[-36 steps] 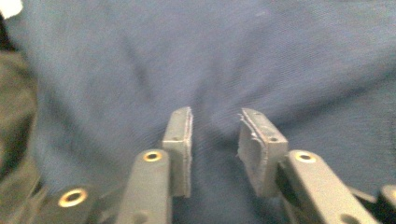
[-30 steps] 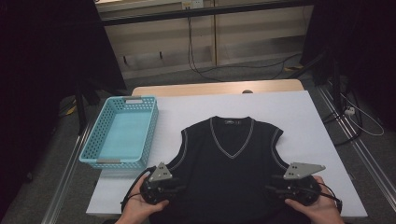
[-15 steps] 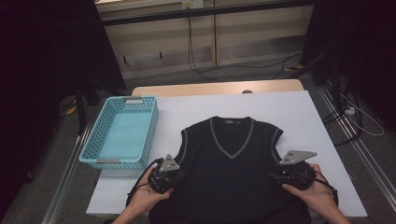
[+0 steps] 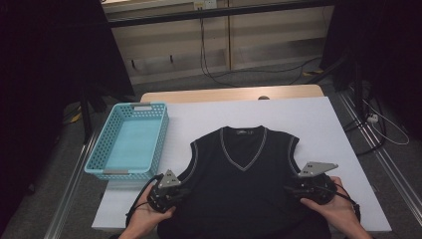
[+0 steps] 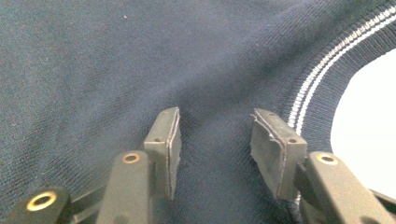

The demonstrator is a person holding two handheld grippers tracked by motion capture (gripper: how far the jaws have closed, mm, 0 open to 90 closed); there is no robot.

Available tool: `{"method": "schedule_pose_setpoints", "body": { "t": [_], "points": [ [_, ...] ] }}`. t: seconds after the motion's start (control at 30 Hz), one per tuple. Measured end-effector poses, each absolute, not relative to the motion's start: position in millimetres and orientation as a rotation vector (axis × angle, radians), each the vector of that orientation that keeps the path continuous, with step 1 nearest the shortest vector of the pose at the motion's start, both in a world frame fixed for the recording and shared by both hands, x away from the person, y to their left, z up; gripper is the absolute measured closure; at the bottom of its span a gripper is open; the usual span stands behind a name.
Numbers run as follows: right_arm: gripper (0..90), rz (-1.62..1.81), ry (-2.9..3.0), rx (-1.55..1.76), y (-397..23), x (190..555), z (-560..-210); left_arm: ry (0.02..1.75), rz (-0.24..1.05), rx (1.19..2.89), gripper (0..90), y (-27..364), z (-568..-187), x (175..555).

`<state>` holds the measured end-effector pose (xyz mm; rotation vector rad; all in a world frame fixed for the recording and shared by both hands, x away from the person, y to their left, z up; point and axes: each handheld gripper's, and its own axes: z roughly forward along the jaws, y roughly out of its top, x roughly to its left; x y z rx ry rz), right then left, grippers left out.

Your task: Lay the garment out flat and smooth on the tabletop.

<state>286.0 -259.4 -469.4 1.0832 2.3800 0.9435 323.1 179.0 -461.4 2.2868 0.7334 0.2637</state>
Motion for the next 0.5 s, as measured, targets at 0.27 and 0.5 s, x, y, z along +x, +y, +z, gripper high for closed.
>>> {"method": "schedule_pose_setpoints", "body": {
  "t": [0.27, 0.5],
  "points": [
    [48.4, 1.035, 2.328, 1.098, -262, 288, -466, 0.751, 0.299, 2.234, 60.1, 177, -458, 330],
    [44.1, 1.069, 2.283, 1.106, -265, 287, -463, 0.765, 0.344, 2.184, 39.5, 176, -456, 337]
  ]
}}
